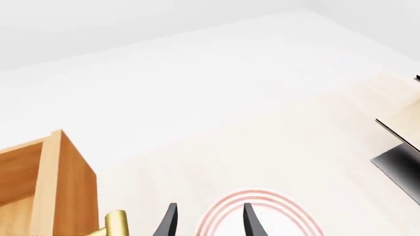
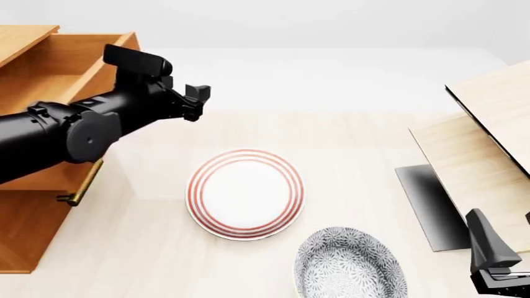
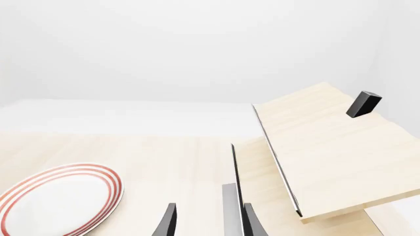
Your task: Close the top drawer of the cabinet.
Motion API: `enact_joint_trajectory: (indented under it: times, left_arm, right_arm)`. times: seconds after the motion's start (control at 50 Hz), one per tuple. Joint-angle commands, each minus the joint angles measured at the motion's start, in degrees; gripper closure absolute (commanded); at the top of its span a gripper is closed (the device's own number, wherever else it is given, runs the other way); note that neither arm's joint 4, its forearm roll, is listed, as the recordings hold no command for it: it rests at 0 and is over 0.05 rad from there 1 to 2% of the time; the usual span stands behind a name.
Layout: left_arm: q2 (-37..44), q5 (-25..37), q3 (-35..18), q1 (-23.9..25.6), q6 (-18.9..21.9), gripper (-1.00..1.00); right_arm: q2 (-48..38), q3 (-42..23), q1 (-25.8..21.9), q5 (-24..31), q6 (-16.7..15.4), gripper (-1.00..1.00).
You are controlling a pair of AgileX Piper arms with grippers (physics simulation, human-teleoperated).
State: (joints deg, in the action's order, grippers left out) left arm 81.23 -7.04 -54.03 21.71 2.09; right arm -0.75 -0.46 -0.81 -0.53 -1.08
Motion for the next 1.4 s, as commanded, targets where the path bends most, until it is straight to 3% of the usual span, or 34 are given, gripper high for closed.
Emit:
enact_joint_trajectory:
  times: [0.02, 1.4]
  left_arm:
    - [-0.4, 0.3, 0.2, -1.8, 0.3, -1.00]
    - [-5.7, 1.9, 3.1, -12.1, -0.8, -1.00]
  right_arm:
    - [0.0, 0.0, 0.0, 0.0, 0.0, -1.00]
    - [0.0, 0.0, 0.0, 0.0, 0.0, -1.00]
